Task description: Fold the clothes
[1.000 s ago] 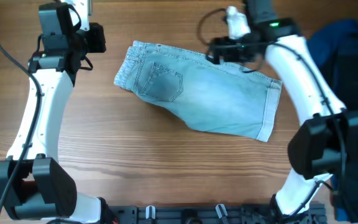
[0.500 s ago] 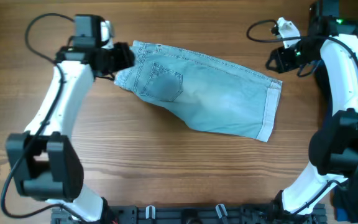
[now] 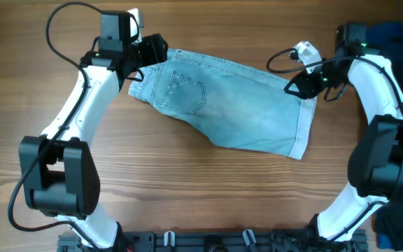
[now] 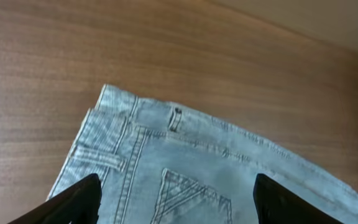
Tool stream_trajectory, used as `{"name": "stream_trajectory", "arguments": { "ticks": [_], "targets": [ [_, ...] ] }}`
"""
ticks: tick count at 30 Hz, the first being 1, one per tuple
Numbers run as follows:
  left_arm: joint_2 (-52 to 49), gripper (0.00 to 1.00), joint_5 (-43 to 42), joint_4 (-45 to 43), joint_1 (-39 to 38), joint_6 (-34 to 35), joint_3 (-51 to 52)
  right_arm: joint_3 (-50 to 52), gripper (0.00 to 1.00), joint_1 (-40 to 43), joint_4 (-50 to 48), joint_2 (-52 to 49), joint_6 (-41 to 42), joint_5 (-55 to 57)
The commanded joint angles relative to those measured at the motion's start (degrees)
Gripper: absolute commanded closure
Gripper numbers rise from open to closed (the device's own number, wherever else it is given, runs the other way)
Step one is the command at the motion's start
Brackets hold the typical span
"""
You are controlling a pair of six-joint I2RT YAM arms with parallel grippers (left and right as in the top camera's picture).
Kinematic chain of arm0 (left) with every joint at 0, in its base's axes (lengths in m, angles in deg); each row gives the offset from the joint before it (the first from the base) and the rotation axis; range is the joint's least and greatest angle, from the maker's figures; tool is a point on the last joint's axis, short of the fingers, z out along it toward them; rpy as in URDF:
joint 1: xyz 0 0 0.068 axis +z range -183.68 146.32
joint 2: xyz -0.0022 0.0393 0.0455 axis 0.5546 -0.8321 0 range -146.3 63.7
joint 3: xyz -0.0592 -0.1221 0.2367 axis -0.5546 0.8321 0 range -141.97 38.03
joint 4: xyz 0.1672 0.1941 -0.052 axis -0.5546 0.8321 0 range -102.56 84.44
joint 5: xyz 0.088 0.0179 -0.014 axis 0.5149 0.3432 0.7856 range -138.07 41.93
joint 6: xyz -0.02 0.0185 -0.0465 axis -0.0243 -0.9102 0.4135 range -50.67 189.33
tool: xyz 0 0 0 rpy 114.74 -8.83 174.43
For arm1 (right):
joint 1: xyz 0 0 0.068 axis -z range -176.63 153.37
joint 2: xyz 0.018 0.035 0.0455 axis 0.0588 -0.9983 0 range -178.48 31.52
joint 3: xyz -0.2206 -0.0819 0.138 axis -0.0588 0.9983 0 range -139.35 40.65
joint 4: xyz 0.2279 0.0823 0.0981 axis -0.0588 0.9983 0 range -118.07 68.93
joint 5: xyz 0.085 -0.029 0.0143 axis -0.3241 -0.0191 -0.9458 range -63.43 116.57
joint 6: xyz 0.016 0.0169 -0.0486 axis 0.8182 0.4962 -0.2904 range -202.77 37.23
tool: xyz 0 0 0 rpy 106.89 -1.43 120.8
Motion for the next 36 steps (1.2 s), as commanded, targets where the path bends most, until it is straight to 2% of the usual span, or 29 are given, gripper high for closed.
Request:
{"name": "stream_trajectory", "arguments": {
  "ticks": [1,9,15,20,34,36],
  "targets": [
    [-1.1,0.21,-0.5,-1.1,-0.1,0.1,-0.6,2.0,0.47,-1.8,-2.5,-1.4,-0.9,-3.5],
    [-1.2,0.19,-0.5,-1.0,0.0,0.1,-0.6,3.1,0.48,-4.2,-10.1,-5.2,-0.9,-3.1],
    [-1.2,0.18,-0.4,-1.0,0.0,0.1,-0.6,3.1,0.49,-4.2,-10.5,-7.0,-0.9,-3.5],
    [-1.2,0.18,0.0,-1.0,0.0,0.1,-0.6,3.1,0.53,-4.5,-10.5,-8.7,-0.9,-7.0],
    [-1.2,0.16,1.5,-0.3,0.3,0.0,-0.6,3.1,0.53,-5.0,-11.1,-9.0,-0.9,-6.9],
    [-1.2,0.15,1.5,-0.1,0.4,0.1,-0.6,3.1,0.55,-5.0,-11.1,-9.0,-0.9,-6.9]
  ]
}}
